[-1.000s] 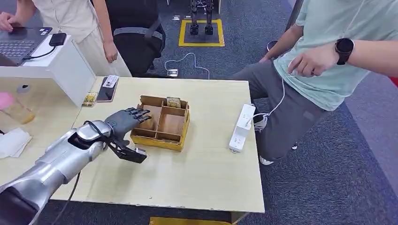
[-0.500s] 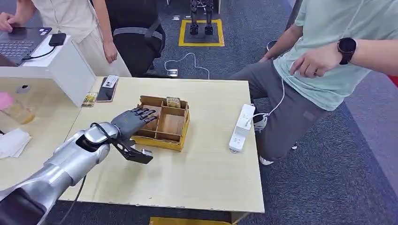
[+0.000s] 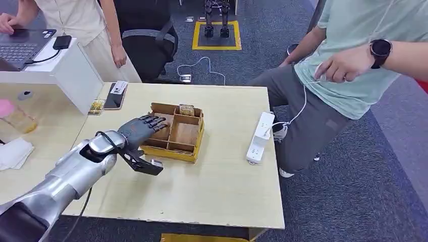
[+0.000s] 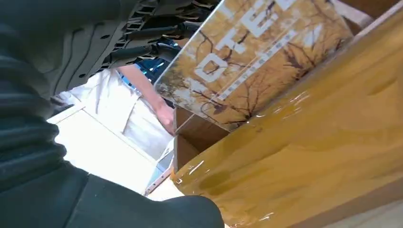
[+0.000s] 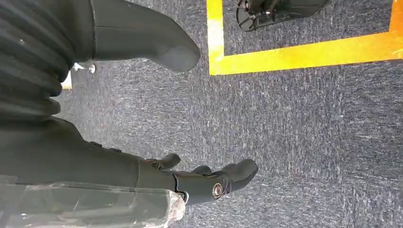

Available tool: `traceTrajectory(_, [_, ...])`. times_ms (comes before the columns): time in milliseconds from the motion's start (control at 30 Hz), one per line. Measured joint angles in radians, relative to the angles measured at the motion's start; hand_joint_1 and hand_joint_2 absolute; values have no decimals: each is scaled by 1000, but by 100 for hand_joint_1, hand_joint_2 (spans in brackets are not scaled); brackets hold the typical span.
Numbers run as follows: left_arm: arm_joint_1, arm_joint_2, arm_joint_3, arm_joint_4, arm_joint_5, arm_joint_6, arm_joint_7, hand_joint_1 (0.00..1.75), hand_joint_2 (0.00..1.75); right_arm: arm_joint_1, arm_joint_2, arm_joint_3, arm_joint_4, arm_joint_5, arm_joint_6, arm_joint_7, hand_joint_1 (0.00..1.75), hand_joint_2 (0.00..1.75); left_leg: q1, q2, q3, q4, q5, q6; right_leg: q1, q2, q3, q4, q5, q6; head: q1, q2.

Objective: Pass the card to the sensor for recognition and then transmit it.

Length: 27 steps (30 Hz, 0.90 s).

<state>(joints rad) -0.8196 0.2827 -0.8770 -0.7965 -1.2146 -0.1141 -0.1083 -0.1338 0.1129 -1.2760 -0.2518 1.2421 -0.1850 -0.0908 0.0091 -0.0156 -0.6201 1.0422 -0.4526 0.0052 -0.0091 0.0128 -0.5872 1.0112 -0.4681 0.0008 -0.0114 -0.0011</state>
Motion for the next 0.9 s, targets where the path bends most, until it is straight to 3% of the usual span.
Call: traceTrajectory(900, [-31,17,92,-36,-6,-30,3,0,175,1,0,0,0,-3,0,1,0,175,0,0,0,0,0,0,0,0,0,0,0,0,0,0])
